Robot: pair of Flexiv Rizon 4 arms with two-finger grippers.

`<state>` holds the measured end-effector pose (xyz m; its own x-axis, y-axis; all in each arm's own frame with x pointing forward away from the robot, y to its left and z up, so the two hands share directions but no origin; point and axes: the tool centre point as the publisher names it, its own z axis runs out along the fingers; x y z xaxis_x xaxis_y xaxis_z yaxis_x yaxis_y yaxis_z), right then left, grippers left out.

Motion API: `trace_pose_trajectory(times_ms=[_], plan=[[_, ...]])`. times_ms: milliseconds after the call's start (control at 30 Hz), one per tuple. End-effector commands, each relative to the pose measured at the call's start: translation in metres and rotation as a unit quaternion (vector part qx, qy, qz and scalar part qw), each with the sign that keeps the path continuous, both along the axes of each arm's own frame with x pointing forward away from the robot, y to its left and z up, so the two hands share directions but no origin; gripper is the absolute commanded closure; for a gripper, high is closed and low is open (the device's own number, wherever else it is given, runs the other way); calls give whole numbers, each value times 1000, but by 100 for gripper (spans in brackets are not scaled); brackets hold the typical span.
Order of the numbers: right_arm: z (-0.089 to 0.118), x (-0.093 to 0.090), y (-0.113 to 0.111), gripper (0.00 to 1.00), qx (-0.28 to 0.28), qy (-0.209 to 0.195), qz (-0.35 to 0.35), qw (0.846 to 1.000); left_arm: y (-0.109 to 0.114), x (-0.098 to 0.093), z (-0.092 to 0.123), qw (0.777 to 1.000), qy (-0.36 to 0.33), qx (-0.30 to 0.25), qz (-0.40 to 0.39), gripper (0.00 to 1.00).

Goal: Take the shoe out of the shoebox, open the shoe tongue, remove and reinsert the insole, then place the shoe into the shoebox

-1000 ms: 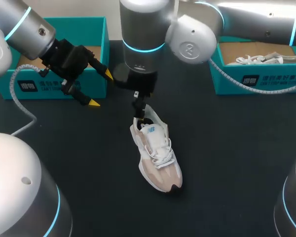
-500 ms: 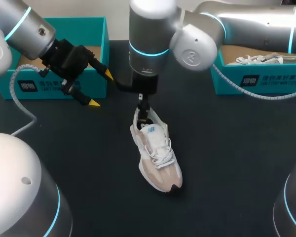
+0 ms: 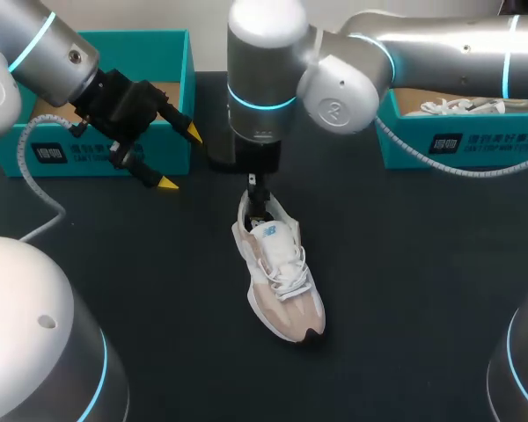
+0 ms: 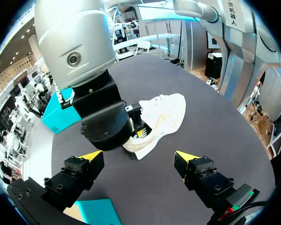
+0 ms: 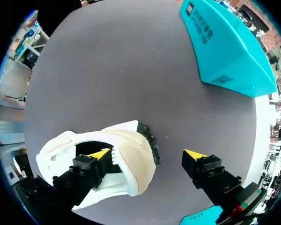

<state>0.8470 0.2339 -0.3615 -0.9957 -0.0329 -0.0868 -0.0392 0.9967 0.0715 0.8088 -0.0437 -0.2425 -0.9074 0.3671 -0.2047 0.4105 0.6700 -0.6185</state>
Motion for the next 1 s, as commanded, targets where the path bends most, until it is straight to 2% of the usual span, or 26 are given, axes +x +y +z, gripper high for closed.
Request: trace_pose_trajectory(times_ms=[33, 133, 167, 200, 233, 367, 433, 467, 733, 1000], plan=[[-12, 4, 4, 13, -4, 4, 6, 1000, 0, 0, 0, 1000, 0, 1, 0, 0], [-15, 5, 1, 26, -6, 7, 6, 1000, 0, 0, 0, 1000, 0, 1, 0, 0], [-17, 5, 0, 34, -6, 8, 5, 1000, 0, 0, 0, 1000, 0, 1, 0, 0], [-18, 6, 0, 35, -8, 10, 5, 1000, 0, 0, 0, 1000, 0, 1, 0, 0], [-19, 6, -1, 47, -10, 10, 5, 1000, 0, 0, 0, 1000, 0, 1, 0, 0], [-25, 5, -6, 67, -14, 12, -4, 1000, 0, 0, 0, 1000, 0, 1, 0, 0], [-27, 3, -8, 95, -19, 14, -11, 1000, 0, 0, 0, 1000, 0, 1, 0, 0], [-27, 2, -9, 100, -18, 13, -13, 1000, 0, 0, 0, 1000, 0, 1, 0, 0], [-18, -11, -30, 100, -38, 7, -52, 998, 0, 0, 0, 1000, 0, 1, 0, 0], [21, -23, -67, 100, -77, 25, -127, 989, 0, 0, 0, 1000, 0, 1, 0, 0]])
